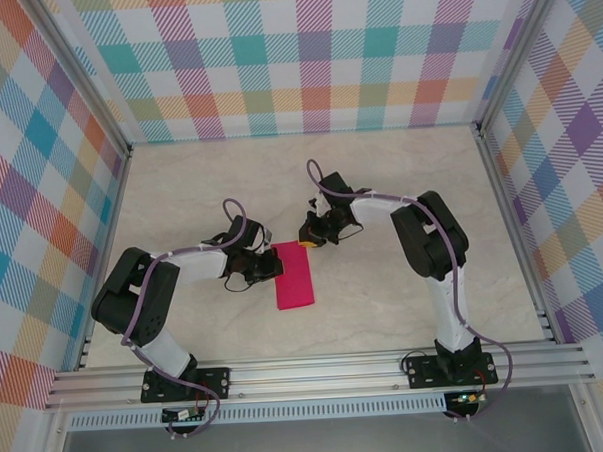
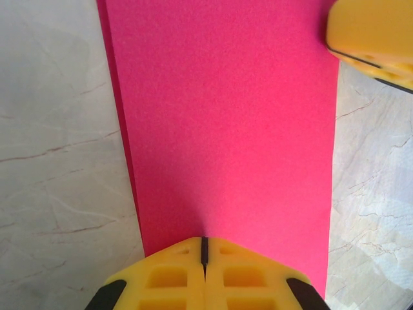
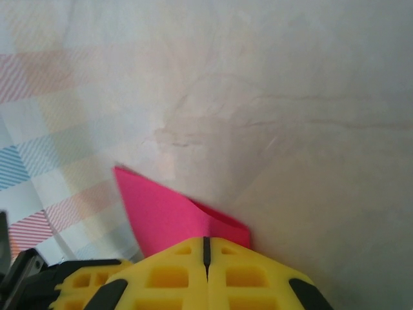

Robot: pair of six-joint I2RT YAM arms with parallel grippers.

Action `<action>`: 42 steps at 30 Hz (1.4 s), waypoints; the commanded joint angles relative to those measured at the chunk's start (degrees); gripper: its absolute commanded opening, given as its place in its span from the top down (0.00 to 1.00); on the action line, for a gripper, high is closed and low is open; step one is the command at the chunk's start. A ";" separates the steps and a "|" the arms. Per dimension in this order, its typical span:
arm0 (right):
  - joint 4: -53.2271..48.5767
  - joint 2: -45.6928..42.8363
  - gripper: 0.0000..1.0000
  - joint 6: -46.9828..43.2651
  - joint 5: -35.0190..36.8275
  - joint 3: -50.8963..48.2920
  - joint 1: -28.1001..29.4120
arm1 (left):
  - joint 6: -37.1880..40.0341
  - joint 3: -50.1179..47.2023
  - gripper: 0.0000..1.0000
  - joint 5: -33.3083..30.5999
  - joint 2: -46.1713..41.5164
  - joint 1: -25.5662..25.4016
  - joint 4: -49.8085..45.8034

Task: Fold a paper plane with a square sheet of paper (pick it up from the middle)
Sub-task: Fold the square sheet of paper in half at the center of the table.

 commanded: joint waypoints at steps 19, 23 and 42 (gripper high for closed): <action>0.78 -1.83 0.95 -0.06 0.39 -6.76 0.64 | 0.91 -3.21 1.00 -5.37 3.69 -0.46 -7.53; 1.18 -2.31 0.95 0.02 0.15 -7.31 0.64 | 0.66 -3.65 1.00 -5.07 4.12 -0.46 -6.88; 3.10 -15.24 0.93 0.95 -4.17 -15.21 1.06 | 0.47 -3.77 1.00 -5.14 6.83 -0.46 -6.55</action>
